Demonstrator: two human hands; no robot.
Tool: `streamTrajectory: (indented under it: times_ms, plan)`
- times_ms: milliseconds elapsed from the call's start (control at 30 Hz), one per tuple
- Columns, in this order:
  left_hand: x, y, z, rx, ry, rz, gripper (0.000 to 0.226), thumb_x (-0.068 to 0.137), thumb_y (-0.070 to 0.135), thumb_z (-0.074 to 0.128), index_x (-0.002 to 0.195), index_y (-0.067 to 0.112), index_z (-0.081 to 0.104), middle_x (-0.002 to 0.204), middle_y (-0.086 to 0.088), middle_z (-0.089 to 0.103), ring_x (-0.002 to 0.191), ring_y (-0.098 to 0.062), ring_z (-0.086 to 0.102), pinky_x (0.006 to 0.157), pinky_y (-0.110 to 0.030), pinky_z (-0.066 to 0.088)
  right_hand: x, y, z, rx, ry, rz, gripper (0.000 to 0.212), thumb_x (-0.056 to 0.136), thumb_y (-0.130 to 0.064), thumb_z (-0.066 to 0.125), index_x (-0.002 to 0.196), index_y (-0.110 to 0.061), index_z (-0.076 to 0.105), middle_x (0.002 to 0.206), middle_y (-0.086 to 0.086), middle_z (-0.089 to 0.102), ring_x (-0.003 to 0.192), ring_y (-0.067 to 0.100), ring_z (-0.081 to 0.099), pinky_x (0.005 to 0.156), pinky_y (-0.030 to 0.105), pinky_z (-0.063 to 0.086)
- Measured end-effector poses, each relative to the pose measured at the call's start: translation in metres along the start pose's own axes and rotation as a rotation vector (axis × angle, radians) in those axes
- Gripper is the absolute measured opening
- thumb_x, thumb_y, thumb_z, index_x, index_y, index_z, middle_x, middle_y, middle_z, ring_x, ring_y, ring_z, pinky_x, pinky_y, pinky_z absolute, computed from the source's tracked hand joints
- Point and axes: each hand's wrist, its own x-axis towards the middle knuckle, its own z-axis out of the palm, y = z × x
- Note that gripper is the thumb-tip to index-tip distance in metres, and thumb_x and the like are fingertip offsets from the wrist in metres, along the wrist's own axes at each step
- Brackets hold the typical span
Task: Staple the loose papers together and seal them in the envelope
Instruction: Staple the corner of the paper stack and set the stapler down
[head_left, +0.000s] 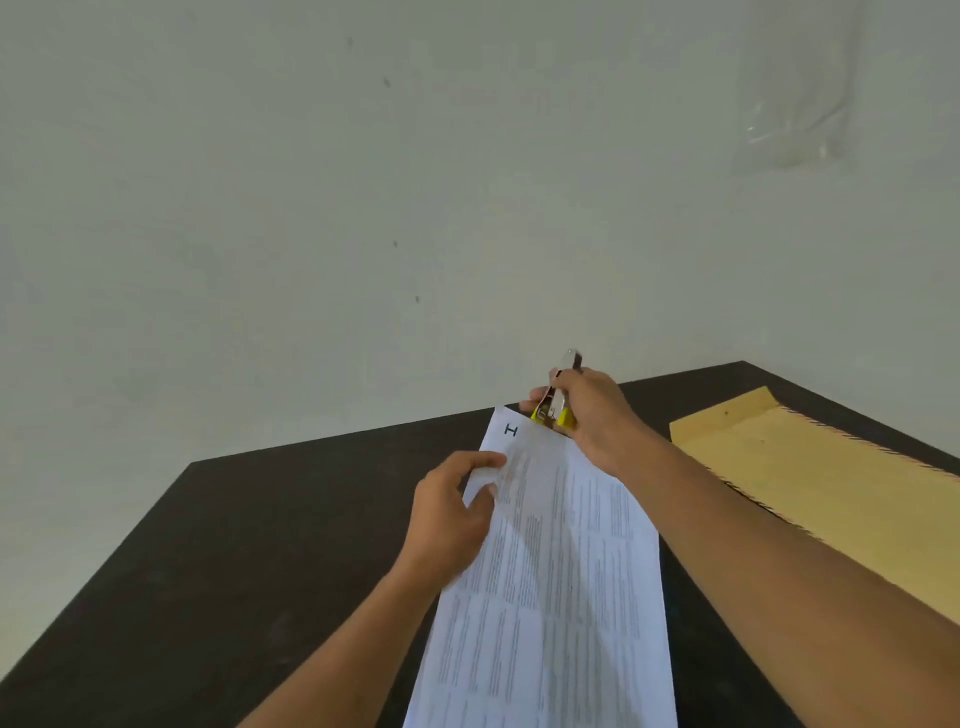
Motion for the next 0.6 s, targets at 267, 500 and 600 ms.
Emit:
streamTrajectory:
  times_ms: [267, 500, 600]
  plan:
    - [-0.01, -0.011, -0.014, 0.056, 0.07, 0.118, 0.027, 0.093, 0.004, 0.064, 0.114, 0.021, 0.069, 0.114, 0.011, 0.063, 0.106, -0.005, 0.064, 0.087, -0.021, 0.057, 0.006, 0.023, 0.039, -0.503, 0.28, -0.314, 0.027, 0.104, -0.033, 0.042, 0.111, -0.007, 0.046, 0.093, 0.006, 0.062, 0.072, 0.014, 0.062, 0.058, 0.029, 0.048]
    - [-0.008, -0.015, -0.012, 0.105, 0.092, 0.174, 0.028, 0.095, 0.008, 0.063, 0.116, 0.027, 0.066, 0.114, 0.018, 0.059, 0.103, 0.002, 0.063, 0.079, -0.006, 0.051, 0.007, 0.033, 0.054, -0.743, 0.25, -0.284, 0.031, 0.101, -0.038, 0.038, 0.108, -0.008, 0.045, 0.093, 0.006, 0.061, 0.086, 0.029, 0.065, 0.077, 0.047, 0.056]
    - [-0.007, -0.017, -0.01, 0.116, 0.094, 0.209, 0.03, 0.094, 0.007, 0.064, 0.117, 0.026, 0.067, 0.114, 0.021, 0.059, 0.106, 0.008, 0.059, 0.081, -0.004, 0.048, 0.007, 0.043, 0.056, -0.787, 0.242, -0.314, 0.03, 0.101, -0.04, 0.039, 0.101, -0.011, 0.047, 0.082, -0.002, 0.056, 0.086, 0.028, 0.064, 0.084, 0.05, 0.054]
